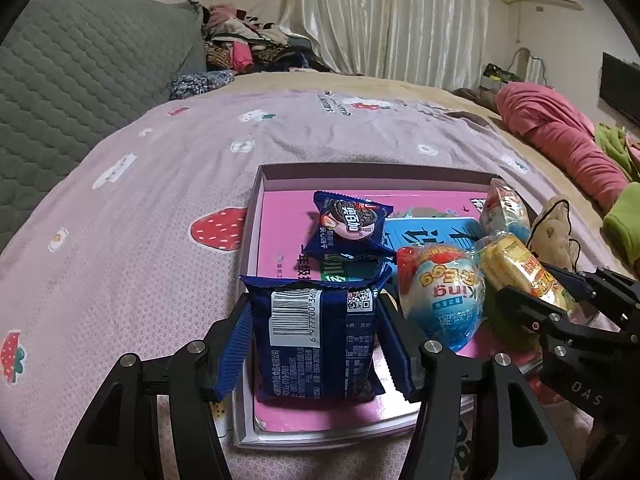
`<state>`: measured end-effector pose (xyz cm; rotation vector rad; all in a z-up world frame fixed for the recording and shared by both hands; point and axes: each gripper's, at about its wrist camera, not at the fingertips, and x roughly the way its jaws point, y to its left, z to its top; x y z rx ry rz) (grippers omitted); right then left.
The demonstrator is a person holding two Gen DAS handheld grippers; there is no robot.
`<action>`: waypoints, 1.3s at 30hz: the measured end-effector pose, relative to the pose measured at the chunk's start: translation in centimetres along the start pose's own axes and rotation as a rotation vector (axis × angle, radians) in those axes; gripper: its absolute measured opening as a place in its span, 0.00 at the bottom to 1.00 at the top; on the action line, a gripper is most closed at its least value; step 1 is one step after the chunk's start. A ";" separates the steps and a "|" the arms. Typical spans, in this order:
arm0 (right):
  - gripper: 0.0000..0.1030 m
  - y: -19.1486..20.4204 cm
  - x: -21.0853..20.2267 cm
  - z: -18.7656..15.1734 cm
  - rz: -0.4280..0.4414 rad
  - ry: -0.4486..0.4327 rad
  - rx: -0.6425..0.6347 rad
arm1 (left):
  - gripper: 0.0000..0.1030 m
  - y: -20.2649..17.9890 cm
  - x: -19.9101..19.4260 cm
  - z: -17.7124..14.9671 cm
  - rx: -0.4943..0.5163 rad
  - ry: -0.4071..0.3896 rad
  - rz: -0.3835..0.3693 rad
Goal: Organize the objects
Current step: 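Lower both packets into the tray and open both tools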
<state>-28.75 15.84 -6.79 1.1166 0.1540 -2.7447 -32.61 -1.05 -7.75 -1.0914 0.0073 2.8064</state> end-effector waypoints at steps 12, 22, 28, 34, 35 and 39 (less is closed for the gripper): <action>0.44 0.1 -1.0 0.1 -0.006 -0.023 0.003 | 0.61 -0.1 -0.7 0.2 -0.006 -0.016 -0.011; 0.50 0.3 -1.6 0.2 -0.003 -0.034 0.003 | 0.74 -0.5 -1.7 0.4 0.010 -0.048 0.010; 0.61 0.2 -2.2 0.3 -0.004 -0.053 0.020 | 0.75 -0.3 -1.8 0.5 0.005 -0.040 0.021; 0.67 0.2 -3.3 0.4 -0.008 -0.076 0.023 | 0.76 0.4 -2.7 0.9 -0.031 -0.062 0.010; 0.68 0.2 -3.6 0.4 -0.016 -0.083 0.023 | 0.76 0.4 -2.9 1.0 -0.029 -0.065 0.013; 0.76 -0.1 -4.8 0.5 -0.021 -0.099 0.041 | 0.80 0.4 -4.0 1.1 -0.031 -0.085 0.028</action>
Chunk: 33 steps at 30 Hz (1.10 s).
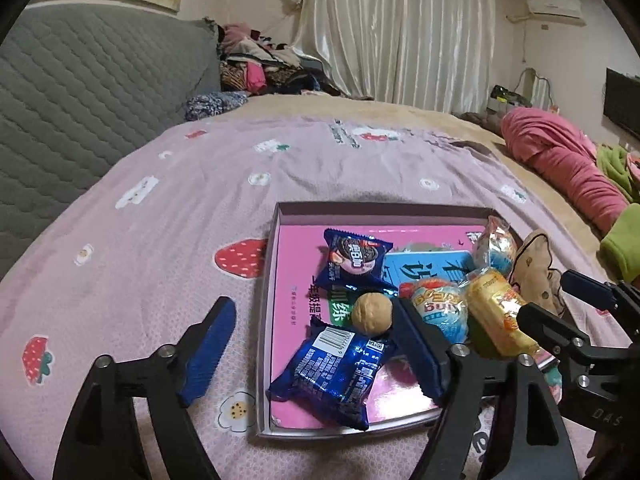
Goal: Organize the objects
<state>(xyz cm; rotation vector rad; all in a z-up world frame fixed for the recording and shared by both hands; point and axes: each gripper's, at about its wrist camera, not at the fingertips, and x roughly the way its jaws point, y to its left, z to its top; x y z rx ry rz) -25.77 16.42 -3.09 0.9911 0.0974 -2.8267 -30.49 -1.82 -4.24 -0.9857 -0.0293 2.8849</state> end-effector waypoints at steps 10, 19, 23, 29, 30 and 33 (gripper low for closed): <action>0.89 0.1 -3.5 0.2 -0.008 -0.017 0.028 | 0.83 0.4 -4.9 0.1 -0.022 -0.049 0.044; 0.99 0.2 -6.6 0.5 -0.006 -0.003 0.032 | 0.83 0.7 -9.0 0.5 -0.030 -0.051 0.069; 0.99 0.6 -8.4 1.0 -0.009 -0.013 0.010 | 0.83 0.5 -10.9 0.8 -0.018 -0.053 0.083; 0.99 0.6 -10.8 1.5 -0.029 -0.016 0.005 | 0.84 0.5 -14.0 1.4 -0.018 -0.055 0.072; 0.99 0.6 -11.1 1.6 -0.030 -0.013 0.007 | 0.84 0.5 -14.6 1.5 -0.021 -0.057 0.072; 0.99 0.4 -12.3 1.8 -0.029 -0.024 0.015 | 0.84 0.3 -16.3 1.5 -0.017 -0.075 0.071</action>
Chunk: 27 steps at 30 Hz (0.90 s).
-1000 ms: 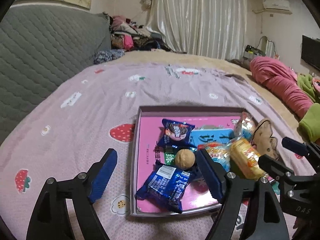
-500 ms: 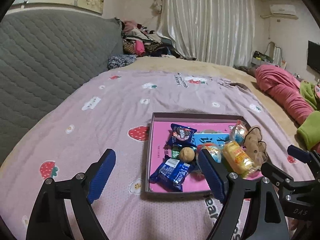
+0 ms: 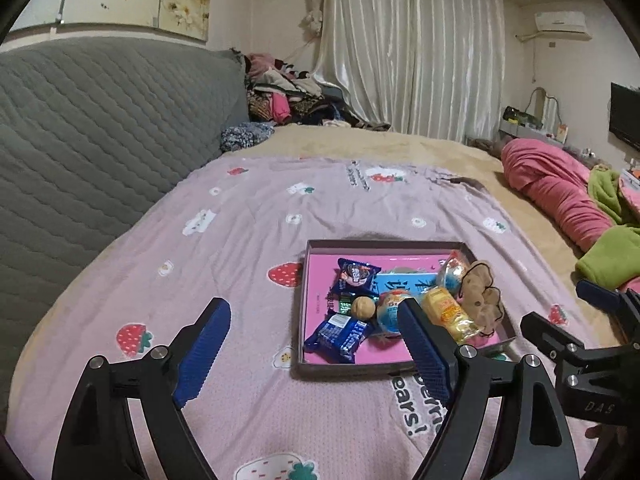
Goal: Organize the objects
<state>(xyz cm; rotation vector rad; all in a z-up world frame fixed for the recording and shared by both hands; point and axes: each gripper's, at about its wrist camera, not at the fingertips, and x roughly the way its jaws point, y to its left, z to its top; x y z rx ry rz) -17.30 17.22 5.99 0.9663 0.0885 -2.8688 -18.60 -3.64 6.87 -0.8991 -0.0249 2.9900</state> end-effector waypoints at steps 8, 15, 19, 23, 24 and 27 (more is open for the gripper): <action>0.99 -0.4 -3.1 0.4 0.018 -0.023 0.020 | 0.84 -0.2 -3.5 -0.2 -0.011 0.004 0.022; 0.99 -0.5 -5.6 0.1 0.015 -0.039 0.019 | 0.84 -0.2 -5.9 -0.5 -0.011 0.007 0.040; 0.99 -0.7 -6.9 -0.4 0.016 -0.048 0.020 | 0.84 -0.2 -7.2 -1.3 -0.025 0.023 -0.004; 0.99 -0.6 -7.8 -1.1 0.009 -0.042 0.010 | 0.84 -0.4 -8.1 -2.4 -0.015 0.030 0.016; 0.99 -0.7 -7.9 -1.3 0.009 -0.039 0.008 | 0.84 -0.4 -8.1 -2.6 -0.016 0.038 0.012; 0.99 -0.6 -8.5 -2.0 0.005 -0.029 -0.001 | 0.84 -0.4 -8.6 -3.3 -0.034 0.045 -0.005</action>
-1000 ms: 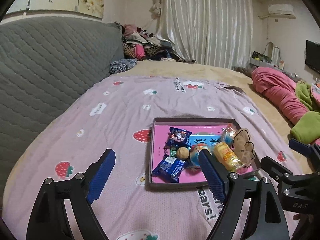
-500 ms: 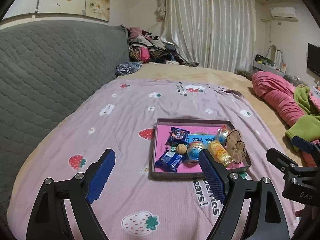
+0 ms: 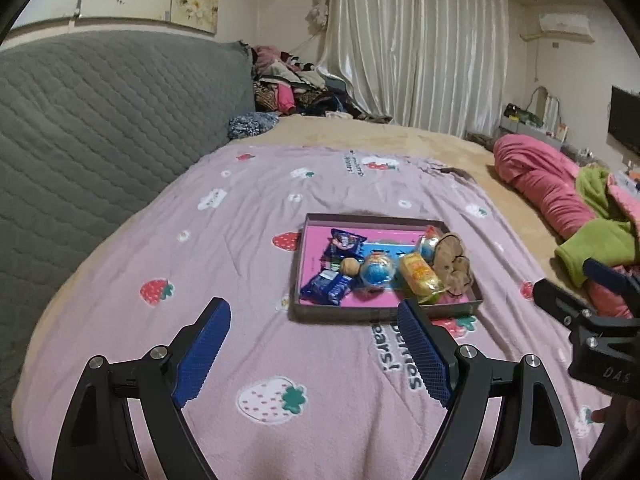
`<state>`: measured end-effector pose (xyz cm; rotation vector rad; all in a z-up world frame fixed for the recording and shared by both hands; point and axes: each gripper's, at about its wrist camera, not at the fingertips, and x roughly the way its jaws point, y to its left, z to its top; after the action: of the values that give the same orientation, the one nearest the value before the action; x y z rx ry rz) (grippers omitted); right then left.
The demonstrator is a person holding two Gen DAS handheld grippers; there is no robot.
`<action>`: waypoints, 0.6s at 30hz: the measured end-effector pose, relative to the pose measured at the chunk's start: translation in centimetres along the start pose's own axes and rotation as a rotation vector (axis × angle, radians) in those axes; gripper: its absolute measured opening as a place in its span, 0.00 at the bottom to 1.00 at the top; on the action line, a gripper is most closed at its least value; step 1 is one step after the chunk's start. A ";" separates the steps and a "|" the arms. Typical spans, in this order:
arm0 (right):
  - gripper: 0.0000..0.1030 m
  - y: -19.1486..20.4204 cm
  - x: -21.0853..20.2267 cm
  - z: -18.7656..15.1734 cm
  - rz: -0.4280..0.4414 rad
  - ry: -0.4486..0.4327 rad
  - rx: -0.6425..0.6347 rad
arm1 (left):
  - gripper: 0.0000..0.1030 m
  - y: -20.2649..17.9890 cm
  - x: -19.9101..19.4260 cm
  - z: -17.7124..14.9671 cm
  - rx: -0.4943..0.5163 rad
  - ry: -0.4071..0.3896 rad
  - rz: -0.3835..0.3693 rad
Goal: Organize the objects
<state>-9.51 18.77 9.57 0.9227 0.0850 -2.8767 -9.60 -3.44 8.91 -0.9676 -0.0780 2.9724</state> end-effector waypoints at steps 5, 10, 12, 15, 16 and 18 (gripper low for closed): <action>1.00 -0.2 -0.9 -1.0 -0.006 -0.002 -0.005 | 0.84 -0.3 -0.5 -0.8 0.006 0.003 0.009; 1.00 -0.4 -1.3 -1.7 -0.016 -0.004 -0.013 | 0.84 -0.8 -0.7 -1.6 0.022 0.009 0.020; 1.00 -0.5 -1.3 -2.0 -0.012 -0.004 -0.008 | 0.84 -0.9 -0.7 -1.8 0.037 0.009 0.048; 1.00 -0.6 -1.2 -2.4 -0.011 0.002 -0.007 | 0.84 -1.1 -0.5 -2.2 0.043 0.009 0.056; 1.00 -0.5 -1.1 -2.6 -0.013 0.006 -0.009 | 0.84 -1.0 -0.4 -2.4 0.043 0.012 0.057; 1.00 -0.5 -0.9 -3.0 -0.015 0.010 -0.016 | 0.84 -1.0 -0.1 -2.7 0.044 0.014 0.060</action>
<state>-7.13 19.58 7.68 0.9380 0.1170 -2.8812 -7.89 -2.30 6.84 -1.0036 0.0163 3.0065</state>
